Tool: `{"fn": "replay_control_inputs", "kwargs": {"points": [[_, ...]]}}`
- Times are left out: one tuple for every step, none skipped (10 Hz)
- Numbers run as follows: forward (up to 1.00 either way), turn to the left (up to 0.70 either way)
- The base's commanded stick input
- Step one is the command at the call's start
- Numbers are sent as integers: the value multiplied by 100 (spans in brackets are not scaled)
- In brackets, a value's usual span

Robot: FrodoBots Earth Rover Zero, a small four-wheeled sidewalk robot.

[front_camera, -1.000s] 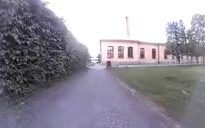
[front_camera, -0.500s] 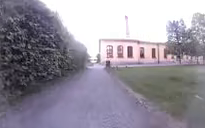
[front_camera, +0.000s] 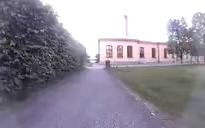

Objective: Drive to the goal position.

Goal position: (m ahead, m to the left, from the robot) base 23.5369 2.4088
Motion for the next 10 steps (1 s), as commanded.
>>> {"fn": "replay_control_inputs", "kwargs": {"points": [[85, 0], [85, 0], [85, 0], [85, 0], [85, 0], [85, 0], [85, 0], [85, 0], [85, 0], [85, 2]]}}
